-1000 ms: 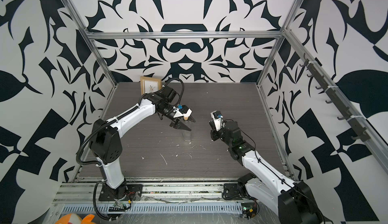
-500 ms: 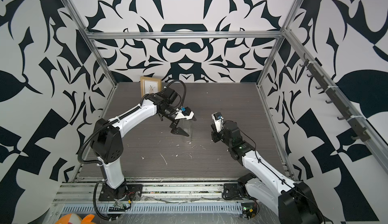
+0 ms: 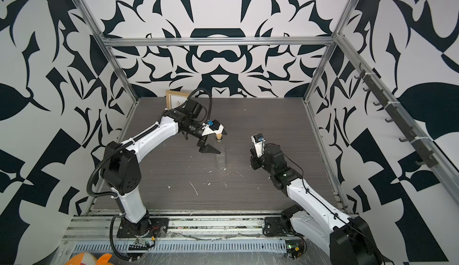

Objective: Remove the label from the bottle
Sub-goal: Place the bottle at the center of the board, then place the label at the center of the board.

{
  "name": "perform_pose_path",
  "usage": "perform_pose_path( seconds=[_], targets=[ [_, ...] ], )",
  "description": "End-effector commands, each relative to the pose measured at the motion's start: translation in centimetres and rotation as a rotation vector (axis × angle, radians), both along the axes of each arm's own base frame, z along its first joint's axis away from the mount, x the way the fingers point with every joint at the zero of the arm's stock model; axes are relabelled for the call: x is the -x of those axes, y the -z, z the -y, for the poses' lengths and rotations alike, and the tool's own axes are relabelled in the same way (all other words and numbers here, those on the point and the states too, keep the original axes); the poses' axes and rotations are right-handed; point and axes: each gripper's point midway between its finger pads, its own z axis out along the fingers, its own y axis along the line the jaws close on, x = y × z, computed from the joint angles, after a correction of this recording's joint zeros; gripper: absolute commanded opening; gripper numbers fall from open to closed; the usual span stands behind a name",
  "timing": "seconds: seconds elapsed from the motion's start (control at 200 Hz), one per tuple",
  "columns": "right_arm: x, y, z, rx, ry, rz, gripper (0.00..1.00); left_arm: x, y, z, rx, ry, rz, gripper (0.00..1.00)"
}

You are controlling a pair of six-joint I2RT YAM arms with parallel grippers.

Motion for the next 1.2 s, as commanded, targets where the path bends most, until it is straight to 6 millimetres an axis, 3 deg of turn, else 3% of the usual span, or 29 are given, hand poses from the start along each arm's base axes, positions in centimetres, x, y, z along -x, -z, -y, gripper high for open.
perform_pose_path(
  seconds=[0.0, 0.13, 0.345, 0.455, 0.525, 0.71, 0.795, 0.92, 1.195],
  targets=[
    [-1.0, -3.0, -0.3, -0.037, 0.016, 0.056, 0.0, 0.3, -1.8, -0.9, 0.036, -0.021, 0.019, 0.99],
    [-1.0, -3.8, 0.0, -0.059, 0.062, -0.034, 0.0, 0.1, -3.8, -1.8, 0.066, -0.081, 0.043, 0.99],
    [0.3, -4.2, 1.4, -0.143, 0.236, -0.254, 0.0, 2.1, -6.2, -4.1, 0.122, -0.165, 0.238, 0.99],
    [1.9, -4.0, 2.1, -0.205, 0.377, -0.465, 0.0, 1.6, -7.4, -5.2, 0.159, -0.305, 0.325, 0.99],
    [3.3, -3.3, 2.6, -0.213, 0.485, -0.646, 0.0, 2.4, -8.8, -6.1, 0.175, -0.34, 0.358, 0.99],
    [5.8, -1.8, 3.2, -0.287, 0.684, -1.031, 0.0, 3.8, -9.8, -6.5, 0.198, -0.388, 0.214, 0.99],
    [5.5, -2.0, 3.6, -0.396, 0.756, -1.066, 0.0, 3.9, -10.2, -6.5, 0.233, -0.43, 0.143, 0.99],
    [4.4, -1.6, 5.7, -0.503, 0.905, -1.049, 0.0, 3.9, -10.8, -6.5, 0.288, -0.473, 0.069, 1.0],
    [4.8, 1.2, 9.5, -0.47, 1.144, -1.1, 0.0, 4.2, -9.0, -6.7, 0.277, -0.495, 0.004, 0.99]
  ],
)
